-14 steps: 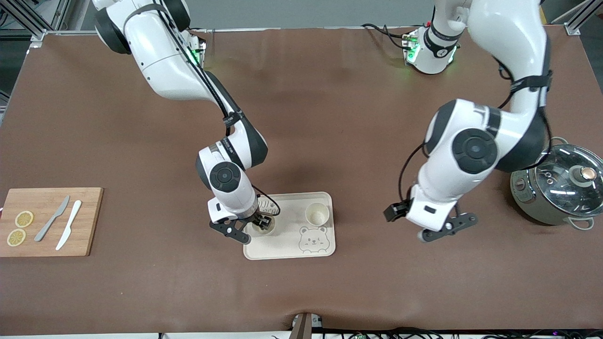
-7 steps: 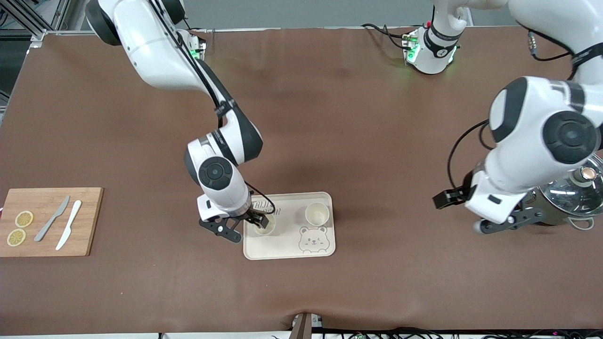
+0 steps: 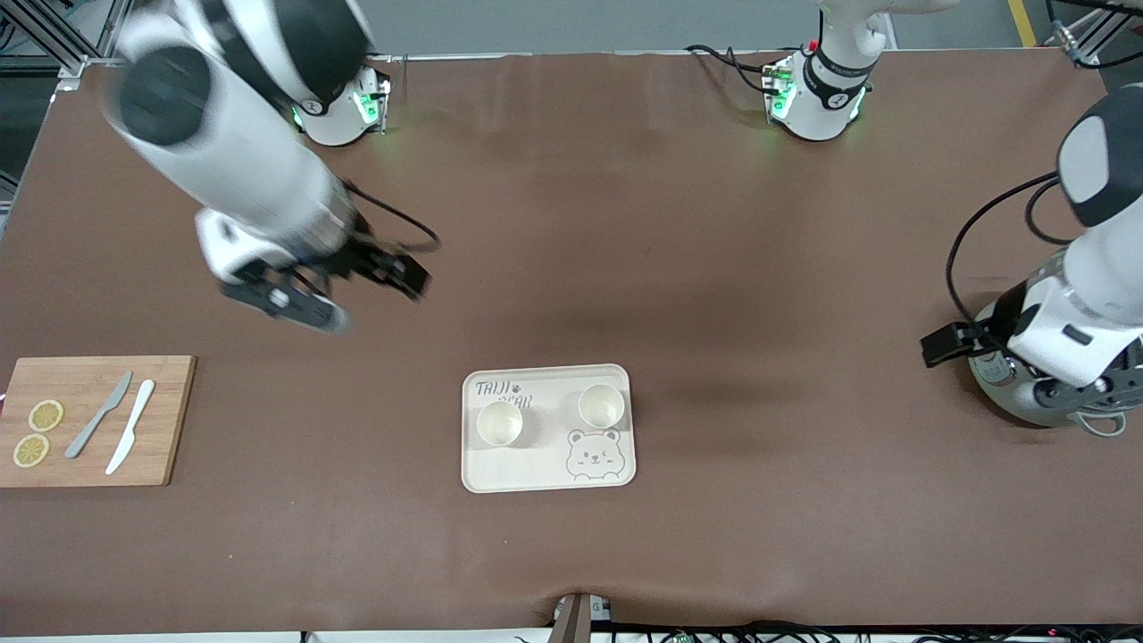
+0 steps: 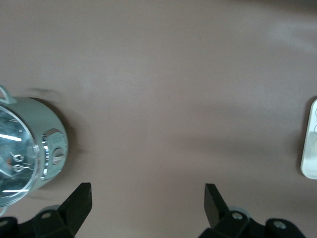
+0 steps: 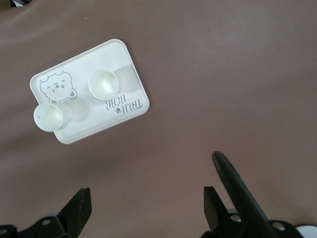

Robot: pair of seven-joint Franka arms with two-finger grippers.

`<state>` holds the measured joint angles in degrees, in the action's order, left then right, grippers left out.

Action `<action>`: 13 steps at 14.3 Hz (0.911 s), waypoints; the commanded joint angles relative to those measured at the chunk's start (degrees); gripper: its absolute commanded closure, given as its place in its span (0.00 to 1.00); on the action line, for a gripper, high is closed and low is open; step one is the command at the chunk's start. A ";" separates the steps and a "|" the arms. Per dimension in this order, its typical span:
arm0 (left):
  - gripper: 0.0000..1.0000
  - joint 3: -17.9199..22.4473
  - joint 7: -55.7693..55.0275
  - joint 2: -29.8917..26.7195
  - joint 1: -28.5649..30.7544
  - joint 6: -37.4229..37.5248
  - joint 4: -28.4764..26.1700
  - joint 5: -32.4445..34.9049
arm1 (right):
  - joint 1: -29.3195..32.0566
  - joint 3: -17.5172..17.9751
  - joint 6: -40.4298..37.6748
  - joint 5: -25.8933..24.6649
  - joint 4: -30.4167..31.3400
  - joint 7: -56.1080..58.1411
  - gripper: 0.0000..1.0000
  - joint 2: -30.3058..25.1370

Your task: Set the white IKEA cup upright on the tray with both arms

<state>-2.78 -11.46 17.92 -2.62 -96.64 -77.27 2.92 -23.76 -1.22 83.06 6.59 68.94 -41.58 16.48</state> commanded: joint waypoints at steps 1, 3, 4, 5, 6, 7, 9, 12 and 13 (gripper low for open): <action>0.00 -0.73 3.54 -6.13 2.25 0.05 -6.12 -0.98 | 6.60 0.52 -6.83 1.85 4.01 8.68 0.00 -9.16; 0.00 -0.73 6.44 -9.12 3.58 1.02 -8.41 -1.07 | 11.17 0.52 -9.49 -0.07 7.50 15.80 0.00 -14.08; 0.00 -0.65 6.80 -10.61 3.67 1.02 -9.64 -1.07 | 12.24 0.52 -8.80 -3.65 11.27 19.40 0.00 -17.07; 0.00 -0.56 6.80 -11.84 3.67 1.02 -10.35 -1.07 | 13.12 0.52 -7.05 -7.17 14.78 24.05 0.00 -19.53; 0.00 -0.47 6.80 -12.81 3.67 1.11 -10.96 -1.07 | 15.30 0.34 -5.03 -8.07 17.86 28.27 0.00 -21.56; 0.00 -0.47 6.89 -13.52 3.67 2.06 -11.05 -1.07 | 18.37 0.08 -2.83 -8.00 20.33 32.92 0.00 -22.89; 0.00 -0.47 6.89 -14.66 3.58 2.60 -11.14 -1.07 | 23.82 -0.01 -0.54 -7.99 21.15 41.72 0.00 -22.90; 0.00 -0.38 6.98 -14.84 3.67 3.13 -9.83 -0.98 | 27.09 -0.01 2.89 -7.91 21.67 44.22 0.00 -21.24; 0.00 -0.29 6.98 -14.32 3.58 3.13 -8.69 -0.72 | 27.27 -0.10 3.95 -7.91 21.85 45.09 0.00 -20.53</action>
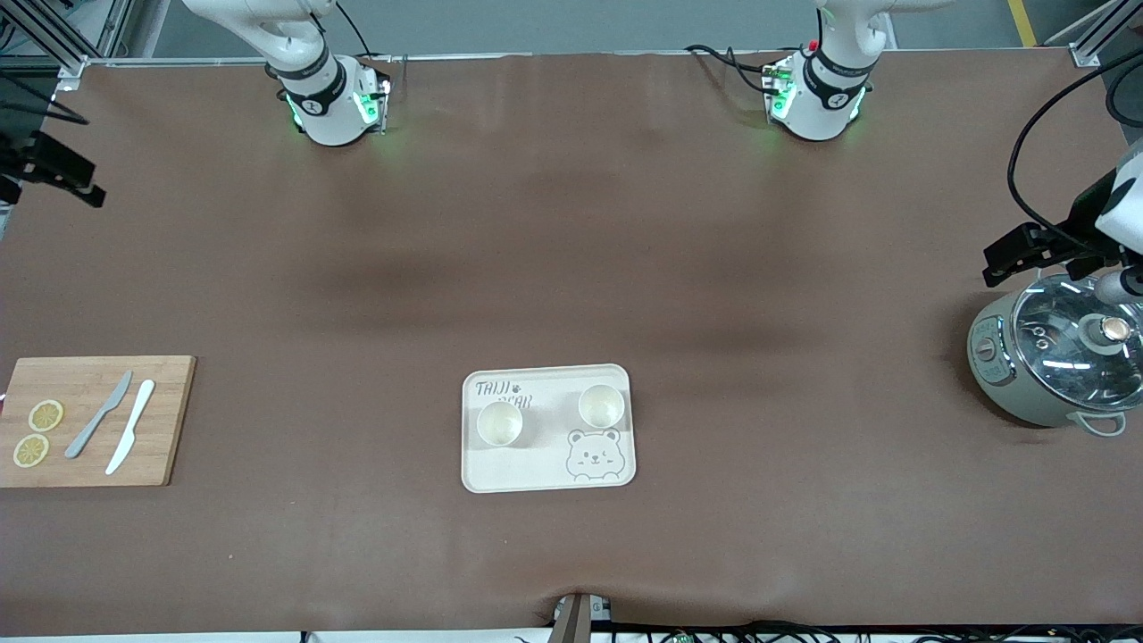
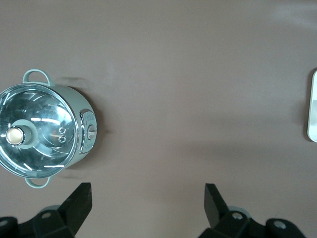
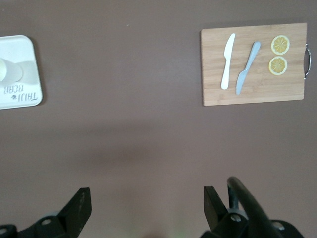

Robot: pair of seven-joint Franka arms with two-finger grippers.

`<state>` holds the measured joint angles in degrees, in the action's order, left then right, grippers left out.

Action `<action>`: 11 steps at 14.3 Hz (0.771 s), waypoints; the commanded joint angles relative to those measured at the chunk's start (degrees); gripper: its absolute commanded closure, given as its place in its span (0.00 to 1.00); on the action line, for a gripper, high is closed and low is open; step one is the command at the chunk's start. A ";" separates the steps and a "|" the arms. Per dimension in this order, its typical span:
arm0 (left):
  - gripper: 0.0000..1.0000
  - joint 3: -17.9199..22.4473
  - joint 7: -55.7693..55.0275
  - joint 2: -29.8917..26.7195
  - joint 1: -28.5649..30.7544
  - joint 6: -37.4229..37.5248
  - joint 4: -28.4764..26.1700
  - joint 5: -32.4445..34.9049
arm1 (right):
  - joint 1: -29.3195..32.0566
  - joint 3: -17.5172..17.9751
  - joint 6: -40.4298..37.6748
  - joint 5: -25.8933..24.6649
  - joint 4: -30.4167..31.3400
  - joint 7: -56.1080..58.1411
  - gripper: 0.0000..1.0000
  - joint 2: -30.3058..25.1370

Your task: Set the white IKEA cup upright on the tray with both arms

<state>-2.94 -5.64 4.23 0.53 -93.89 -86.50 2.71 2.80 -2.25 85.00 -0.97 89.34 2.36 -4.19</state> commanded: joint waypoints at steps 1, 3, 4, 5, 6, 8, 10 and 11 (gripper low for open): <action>0.00 -0.14 0.63 -0.10 0.44 0.37 1.93 -0.68 | 1.06 0.93 2.27 -0.35 1.45 2.46 0.00 0.50; 0.00 -0.14 0.54 0.34 0.52 0.72 3.61 -0.69 | 1.50 1.02 2.36 -0.35 1.45 2.65 0.00 0.68; 0.00 -0.05 0.80 0.34 0.61 0.81 3.70 -0.77 | 1.50 1.02 2.36 -0.35 1.45 2.65 0.00 0.77; 0.00 -0.05 0.80 0.34 0.61 0.81 3.71 -0.69 | 1.59 1.02 2.45 -0.35 1.45 2.65 0.00 0.85; 0.00 -0.05 0.80 0.43 0.52 0.81 3.71 -0.77 | 1.59 1.02 2.54 -0.35 1.45 2.65 0.00 1.20; 0.00 -0.05 0.80 0.34 0.52 0.81 3.71 -0.78 | 1.59 1.02 2.80 -0.35 1.45 2.73 0.00 1.38; 0.00 -0.05 0.80 0.34 0.52 0.81 3.71 -0.69 | 1.50 1.02 2.97 -0.35 1.45 2.73 0.00 1.47; 0.00 -0.05 0.80 0.43 0.61 0.81 3.71 -0.69 | 1.50 1.02 2.98 -0.35 1.45 2.65 0.00 1.64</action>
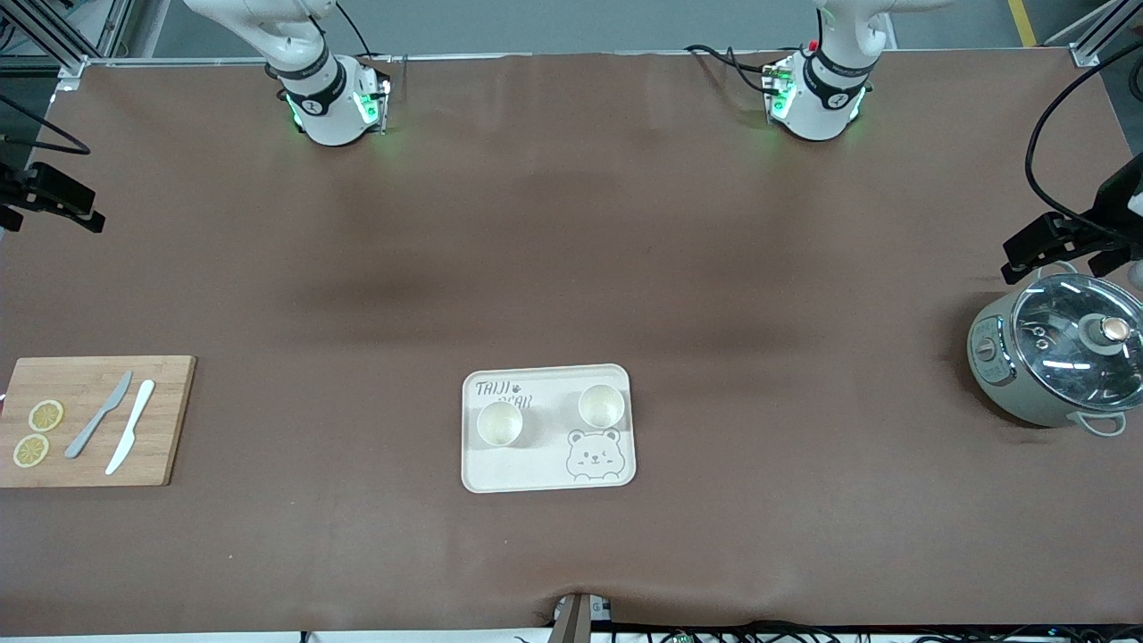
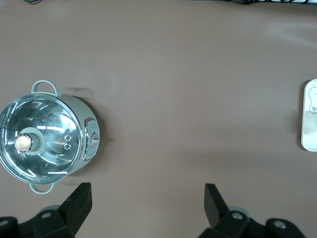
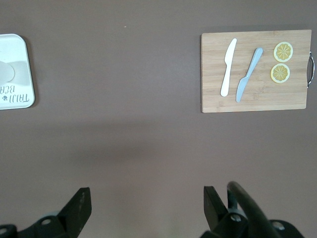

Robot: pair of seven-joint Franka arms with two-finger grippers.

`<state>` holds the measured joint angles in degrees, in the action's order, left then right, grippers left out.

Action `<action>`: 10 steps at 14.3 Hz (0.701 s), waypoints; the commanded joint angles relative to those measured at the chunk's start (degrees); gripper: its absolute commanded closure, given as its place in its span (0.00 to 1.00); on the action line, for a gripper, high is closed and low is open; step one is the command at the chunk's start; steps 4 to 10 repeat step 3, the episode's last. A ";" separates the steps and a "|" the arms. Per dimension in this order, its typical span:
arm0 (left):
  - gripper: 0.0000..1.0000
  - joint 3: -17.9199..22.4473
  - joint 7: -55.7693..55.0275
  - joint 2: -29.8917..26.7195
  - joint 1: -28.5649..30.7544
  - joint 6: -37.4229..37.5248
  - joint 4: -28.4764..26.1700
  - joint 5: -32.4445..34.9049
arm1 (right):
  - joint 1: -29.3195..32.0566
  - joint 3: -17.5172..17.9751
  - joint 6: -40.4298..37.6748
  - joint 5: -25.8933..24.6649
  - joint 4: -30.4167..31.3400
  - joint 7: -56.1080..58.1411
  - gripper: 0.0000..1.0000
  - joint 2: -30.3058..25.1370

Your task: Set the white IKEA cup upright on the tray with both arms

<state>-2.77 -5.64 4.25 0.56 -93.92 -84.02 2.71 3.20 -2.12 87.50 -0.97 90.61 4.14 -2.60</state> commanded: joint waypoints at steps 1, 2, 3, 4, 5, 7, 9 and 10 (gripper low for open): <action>0.00 -0.22 0.80 0.32 0.58 0.84 1.23 -0.69 | 1.11 0.89 0.48 -0.35 0.18 0.87 0.00 0.05; 0.00 -0.22 0.80 0.41 0.58 0.84 1.23 -0.69 | 1.11 0.89 0.48 -0.35 0.18 0.87 0.00 0.05; 0.00 -0.22 0.80 0.41 0.58 0.84 1.23 -0.69 | 1.11 0.89 0.48 -0.35 0.18 0.87 0.00 0.14; 0.00 -0.22 0.80 0.41 0.58 0.84 1.23 -0.69 | 1.11 0.89 0.48 -0.35 0.18 0.87 0.00 0.14; 0.00 -0.22 0.80 0.41 0.58 0.84 1.23 -0.69 | 1.11 0.89 0.48 -0.35 0.18 0.87 0.00 0.14; 0.00 -0.22 0.80 0.41 0.58 0.84 1.23 -0.69 | 1.11 0.89 0.48 -0.35 0.18 0.87 0.00 0.14; 0.00 -0.22 0.80 0.41 0.58 0.84 1.23 -0.69 | 1.11 0.89 0.48 -0.35 0.18 0.87 0.00 0.14; 0.00 -0.22 0.80 0.41 0.58 0.84 1.23 -0.69 | 1.11 0.89 0.48 -0.35 0.18 0.87 0.00 0.14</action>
